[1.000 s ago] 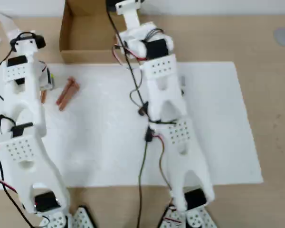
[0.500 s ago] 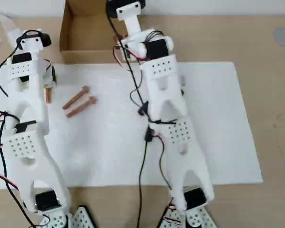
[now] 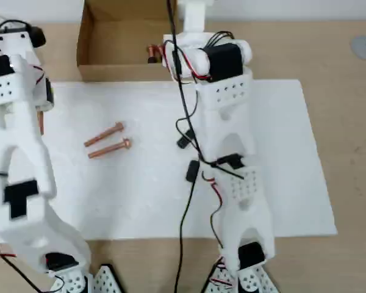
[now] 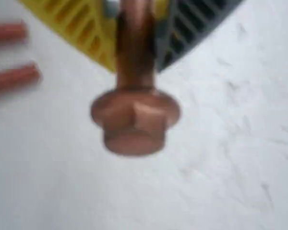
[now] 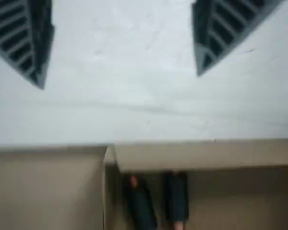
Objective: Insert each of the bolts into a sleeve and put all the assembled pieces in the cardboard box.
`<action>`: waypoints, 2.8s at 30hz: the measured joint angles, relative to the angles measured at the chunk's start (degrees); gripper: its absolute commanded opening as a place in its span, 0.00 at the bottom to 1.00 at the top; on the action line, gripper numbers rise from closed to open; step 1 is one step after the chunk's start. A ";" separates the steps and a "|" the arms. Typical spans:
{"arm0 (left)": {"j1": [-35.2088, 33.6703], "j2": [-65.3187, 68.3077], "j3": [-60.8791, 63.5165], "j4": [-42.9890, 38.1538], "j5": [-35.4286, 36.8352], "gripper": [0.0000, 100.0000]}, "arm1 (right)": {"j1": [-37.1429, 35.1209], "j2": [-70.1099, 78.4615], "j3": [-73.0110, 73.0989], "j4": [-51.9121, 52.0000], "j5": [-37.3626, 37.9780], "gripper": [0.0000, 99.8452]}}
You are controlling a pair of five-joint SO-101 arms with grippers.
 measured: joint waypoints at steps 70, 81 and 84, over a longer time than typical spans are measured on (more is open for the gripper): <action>5.19 -88.35 71.30 -18.90 -10.11 0.01 | -2.02 -15.74 82.64 -29.54 -27.87 0.01; 5.19 -88.35 68.13 -23.38 -1.58 0.01 | -3.78 -15.38 43.60 -6.42 -14.59 0.01; 5.19 -88.35 68.13 -28.75 2.55 0.01 | -7.38 -15.47 33.49 -0.88 -4.22 0.01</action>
